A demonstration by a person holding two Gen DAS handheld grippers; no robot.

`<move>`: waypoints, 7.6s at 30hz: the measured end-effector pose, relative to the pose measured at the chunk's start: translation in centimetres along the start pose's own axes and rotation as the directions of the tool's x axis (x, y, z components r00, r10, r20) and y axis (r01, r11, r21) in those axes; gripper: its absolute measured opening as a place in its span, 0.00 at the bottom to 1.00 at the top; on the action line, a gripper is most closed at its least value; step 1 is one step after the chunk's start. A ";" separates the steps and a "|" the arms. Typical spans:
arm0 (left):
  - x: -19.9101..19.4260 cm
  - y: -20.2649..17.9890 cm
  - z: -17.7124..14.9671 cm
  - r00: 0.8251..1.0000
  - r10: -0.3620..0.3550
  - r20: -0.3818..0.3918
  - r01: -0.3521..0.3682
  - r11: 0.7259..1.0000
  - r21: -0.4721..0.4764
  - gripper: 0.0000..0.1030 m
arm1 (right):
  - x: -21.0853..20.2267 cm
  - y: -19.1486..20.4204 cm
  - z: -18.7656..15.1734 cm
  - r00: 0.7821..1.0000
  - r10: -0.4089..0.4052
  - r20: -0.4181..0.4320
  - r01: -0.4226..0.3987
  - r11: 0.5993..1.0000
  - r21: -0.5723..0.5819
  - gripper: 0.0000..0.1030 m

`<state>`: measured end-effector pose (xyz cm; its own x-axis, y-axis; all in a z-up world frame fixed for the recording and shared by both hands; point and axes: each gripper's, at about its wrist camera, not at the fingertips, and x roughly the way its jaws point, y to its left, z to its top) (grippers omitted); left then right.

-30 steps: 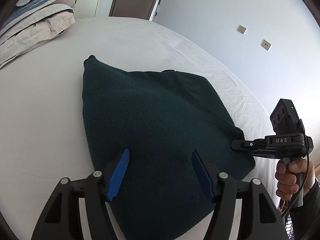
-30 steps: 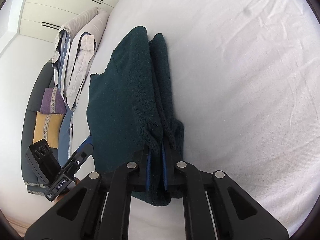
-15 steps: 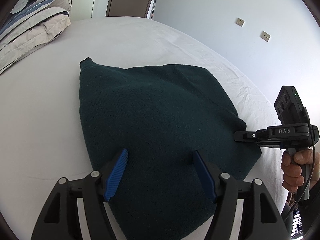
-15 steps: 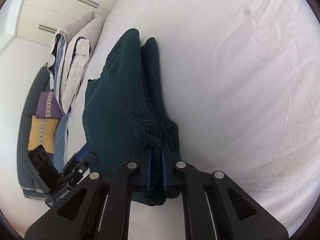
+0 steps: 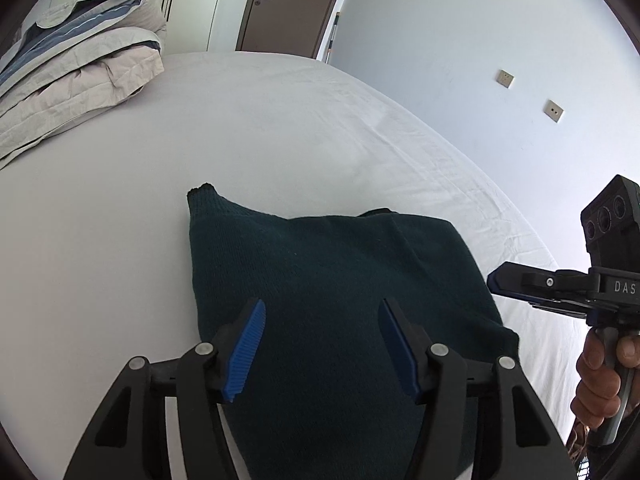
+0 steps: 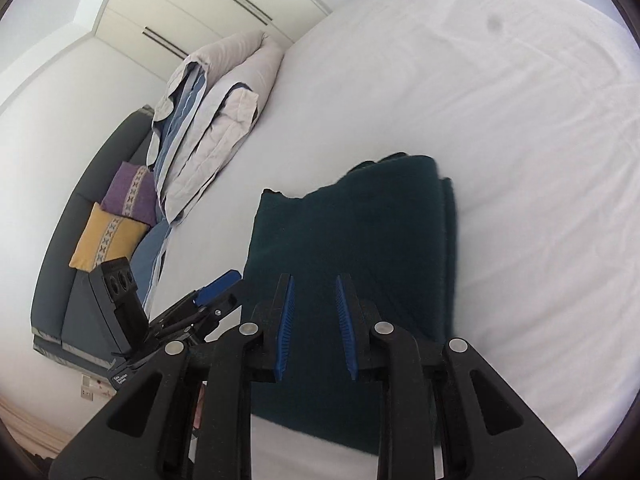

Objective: Fold small clothes

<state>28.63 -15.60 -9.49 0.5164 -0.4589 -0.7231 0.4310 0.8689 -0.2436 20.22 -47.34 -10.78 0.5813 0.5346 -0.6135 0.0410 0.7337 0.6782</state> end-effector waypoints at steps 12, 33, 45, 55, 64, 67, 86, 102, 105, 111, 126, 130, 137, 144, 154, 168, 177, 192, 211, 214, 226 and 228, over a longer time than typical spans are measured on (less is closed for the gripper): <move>6.4 0.4 0.0 0.994 0.055 -0.099 -0.051 0.998 0.038 0.67 | 7.5 -7.0 5.1 0.999 -0.054 0.004 0.053 0.991 0.124 0.02; 0.6 -2.5 -5.1 0.989 0.123 -0.085 -0.117 0.990 0.074 0.68 | -3.0 -7.1 -8.6 1.000 -0.028 0.007 0.028 0.999 0.025 0.09; 1.2 -3.0 -5.2 0.987 0.141 -0.077 -0.132 0.985 0.108 0.77 | -6.3 -6.6 -6.6 0.982 -0.140 0.127 0.139 0.990 0.018 0.67; -2.7 -1.7 -4.3 0.995 0.094 -0.016 -0.093 0.995 0.031 0.78 | -3.1 -6.3 -4.2 0.988 -0.147 0.050 0.146 0.989 0.015 0.67; 0.0 6.5 -4.0 0.991 -0.020 -0.131 -0.016 0.963 -0.270 0.82 | 0.6 -6.6 -2.8 0.992 -0.116 -0.042 0.118 0.992 0.045 0.66; 1.3 7.0 -4.1 0.987 -0.070 -0.144 0.021 0.948 -0.319 0.86 | 1.9 -6.5 -2.4 0.991 -0.123 -0.061 0.126 0.991 0.045 0.62; 2.0 0.5 -3.5 0.975 0.134 -0.175 -0.142 0.989 -0.036 0.49 | 7.8 2.0 -3.3 0.818 -0.575 0.009 0.539 0.761 -0.361 0.24; -10.1 1.8 -5.8 0.980 0.190 -0.065 -0.190 0.982 0.009 0.35 | 6.6 16.9 -9.0 0.840 -0.527 0.127 0.510 0.688 -0.517 0.20; -13.3 3.2 -7.6 0.975 0.215 -0.058 -0.215 0.977 0.015 0.35 | 7.1 20.9 -11.6 0.870 -0.483 0.102 0.456 0.706 -0.542 0.20; -17.5 7.2 -11.1 0.966 0.252 -0.066 -0.254 0.967 -0.029 0.35 | 9.7 25.5 -16.2 0.915 -0.404 0.022 0.347 0.754 -0.557 0.20; -15.4 13.2 -16.6 0.955 0.270 -0.124 -0.286 0.948 -0.137 0.64 | 15.8 18.4 -16.6 0.949 -0.291 -0.118 0.244 0.920 -0.306 0.47; -16.1 13.6 -16.8 0.960 0.257 -0.113 -0.273 0.948 -0.164 0.64 | 14.6 18.8 -16.3 0.954 -0.289 -0.082 0.258 0.928 -0.269 0.51; -18.9 11.4 -18.1 0.944 0.328 -0.045 -0.331 0.935 -0.130 0.63 | 3.4 18.5 -20.0 0.946 -0.290 0.144 0.316 0.922 -0.222 0.51; -20.5 10.3 -20.5 0.953 0.302 -0.016 -0.299 0.937 -0.179 0.63 | 4.7 20.9 -23.3 0.993 -0.101 0.062 0.115 0.942 -0.315 0.51; -23.6 8.8 -21.5 0.938 0.345 0.035 -0.336 0.929 -0.152 0.64 | 4.8 17.0 -23.3 0.990 -0.093 0.106 0.108 0.983 -0.150 0.47; -32.5 2.7 -20.3 0.710 0.593 0.379 -0.596 0.793 -0.124 1.00 | -10.3 26.1 -28.9 0.757 -0.187 0.626 0.492 0.794 -0.358 0.96; -37.4 0.7 -20.9 0.646 0.624 0.439 -0.611 0.768 -0.192 1.00 | -15.5 29.4 -29.9 0.720 -0.132 0.682 0.476 0.809 -0.346 1.00; -31.9 2.8 -22.9 0.835 0.524 0.166 -0.496 0.849 -0.184 1.00 | -9.7 28.4 -32.2 0.830 -0.397 0.393 0.534 0.771 -0.348 1.00; -29.4 4.8 -24.4 0.854 0.512 0.089 -0.490 0.850 -0.194 1.00 | -7.0 26.2 -32.6 0.803 -0.501 0.322 0.592 0.732 -0.338 1.00; -29.4 4.9 -24.4 0.855 0.511 0.088 -0.489 0.851 -0.192 1.00 | -6.8 26.2 -32.6 0.801 -0.506 0.319 0.595 0.731 -0.334 1.00; -29.3 4.9 -24.4 0.856 0.511 0.082 -0.489 0.851 -0.191 1.00 | -6.3 25.9 -32.8 0.803 -0.511 0.306 0.593 0.739 -0.320 1.00; -29.3 4.9 -24.4 0.856 0.511 0.082 -0.490 0.851 -0.191 1.00 | -6.3 25.8 -32.8 0.804 -0.511 0.303 0.591 0.741 -0.318 1.00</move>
<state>-2.43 6.66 -5.30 0.7225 0.0359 -0.6905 -0.0273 0.9994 0.0234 -9.04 -17.96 -2.68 0.6930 -0.0725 -0.7173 0.1152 0.9933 0.0110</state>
